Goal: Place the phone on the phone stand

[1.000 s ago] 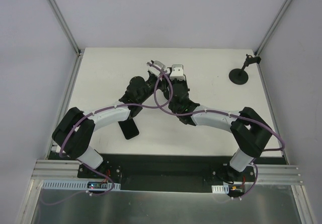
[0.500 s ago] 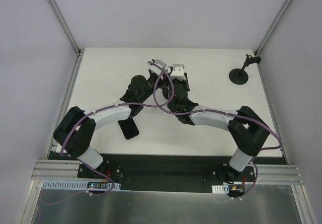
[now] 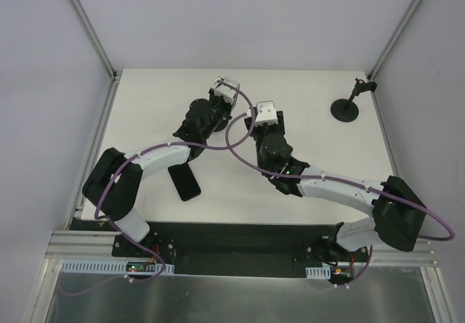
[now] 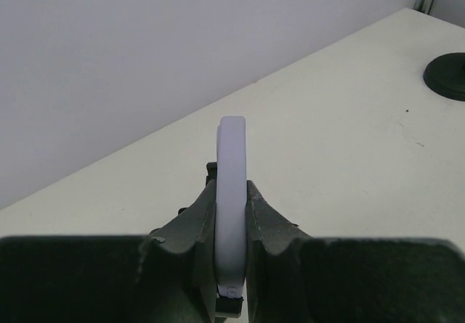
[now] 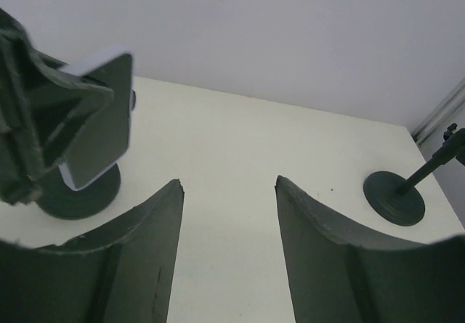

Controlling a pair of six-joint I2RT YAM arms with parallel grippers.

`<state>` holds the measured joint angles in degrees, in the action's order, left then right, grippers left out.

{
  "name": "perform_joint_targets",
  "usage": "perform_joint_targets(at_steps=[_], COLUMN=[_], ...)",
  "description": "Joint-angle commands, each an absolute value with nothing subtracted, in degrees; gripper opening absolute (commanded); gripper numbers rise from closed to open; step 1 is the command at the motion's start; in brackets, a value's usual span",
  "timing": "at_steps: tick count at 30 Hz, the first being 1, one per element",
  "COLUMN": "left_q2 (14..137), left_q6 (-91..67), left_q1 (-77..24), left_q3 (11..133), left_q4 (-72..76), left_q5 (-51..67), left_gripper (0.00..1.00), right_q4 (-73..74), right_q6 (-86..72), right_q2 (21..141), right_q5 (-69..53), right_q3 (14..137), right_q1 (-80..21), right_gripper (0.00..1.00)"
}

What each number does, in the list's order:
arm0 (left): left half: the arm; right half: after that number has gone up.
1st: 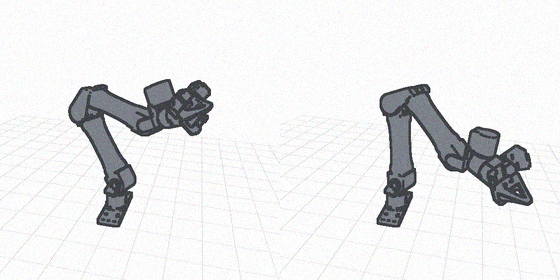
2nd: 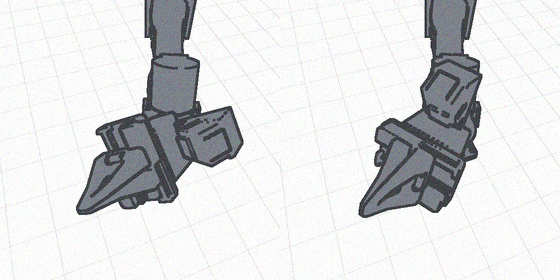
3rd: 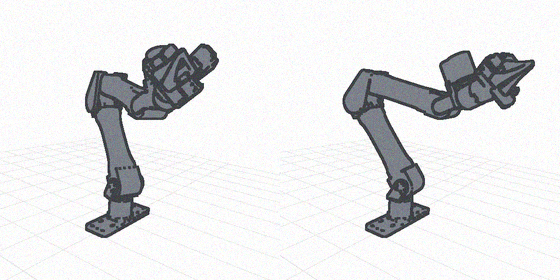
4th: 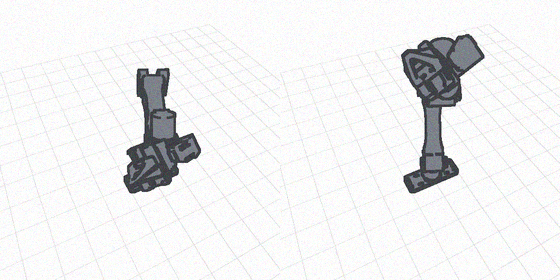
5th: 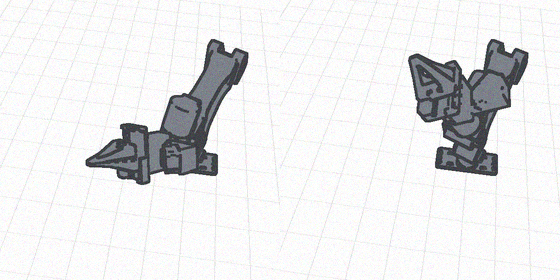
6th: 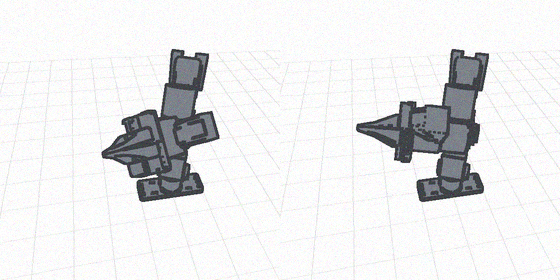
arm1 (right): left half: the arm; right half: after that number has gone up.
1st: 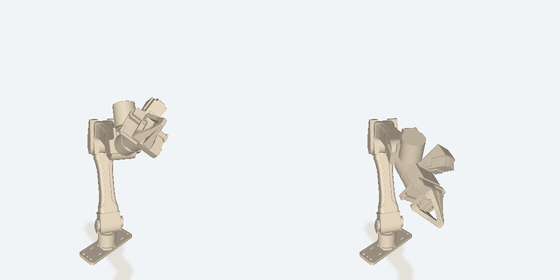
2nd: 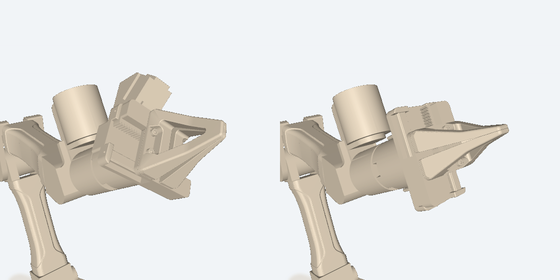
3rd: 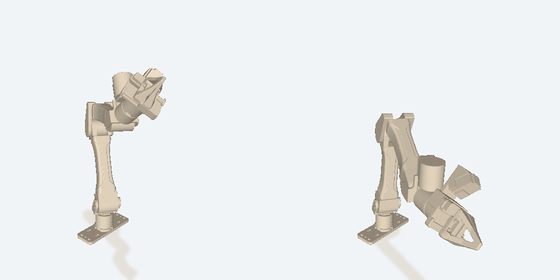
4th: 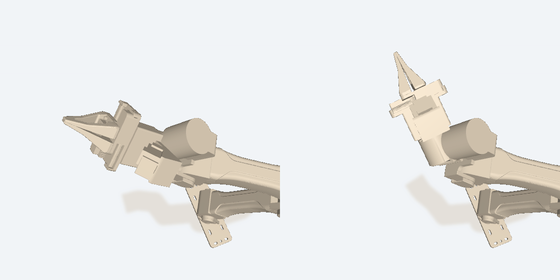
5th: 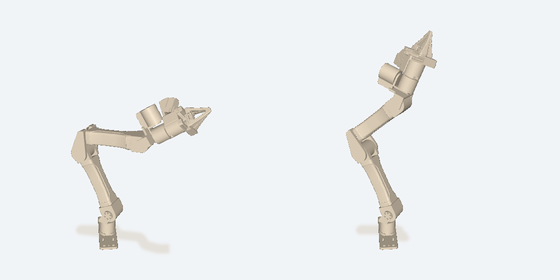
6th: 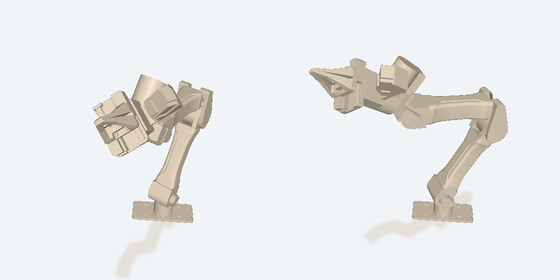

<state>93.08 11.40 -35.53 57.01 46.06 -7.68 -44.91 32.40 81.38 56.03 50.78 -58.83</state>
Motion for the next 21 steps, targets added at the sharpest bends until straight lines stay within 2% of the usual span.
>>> perform_joint_targets(at_steps=[1, 4, 8, 16, 21], left_q2=[90.5, 88.6, 85.9, 81.7, 79.7], left_q6=[9.1, 7.5, 5.6, 8.0, 10.2], left_q1=[-31.6, -29.5, -26.6, -21.0, -14.7], left_q3=[58.1, 57.7, 56.3, 55.7, 56.5], left_q4=[43.0, 41.4, 41.0, 36.4, 34.4], left_q5=[-6.1, -2.5, 2.4, 4.7, 10.8], left_gripper=[0.00, 0.00, 0.00, 0.00, 0.00], right_q4=[-43.6, -38.4, -38.0, -41.7, -44.5], right_q6=[20.3, 13.1, 8.8, 9.1, 9.3], right_q2=[72.3, 70.2, 70.6, 73.1, 73.9], right_q5=[42.7, 31.1, 24.8, 17.5, 16.0], right_q3=[46.4, 44.6, 42.4, 40.3, 39.8], right_q1=[-52.3, -44.4, -36.1, -32.8, -32.2], right_gripper=[0.57, 0.58, 0.60, 0.61, 0.61])
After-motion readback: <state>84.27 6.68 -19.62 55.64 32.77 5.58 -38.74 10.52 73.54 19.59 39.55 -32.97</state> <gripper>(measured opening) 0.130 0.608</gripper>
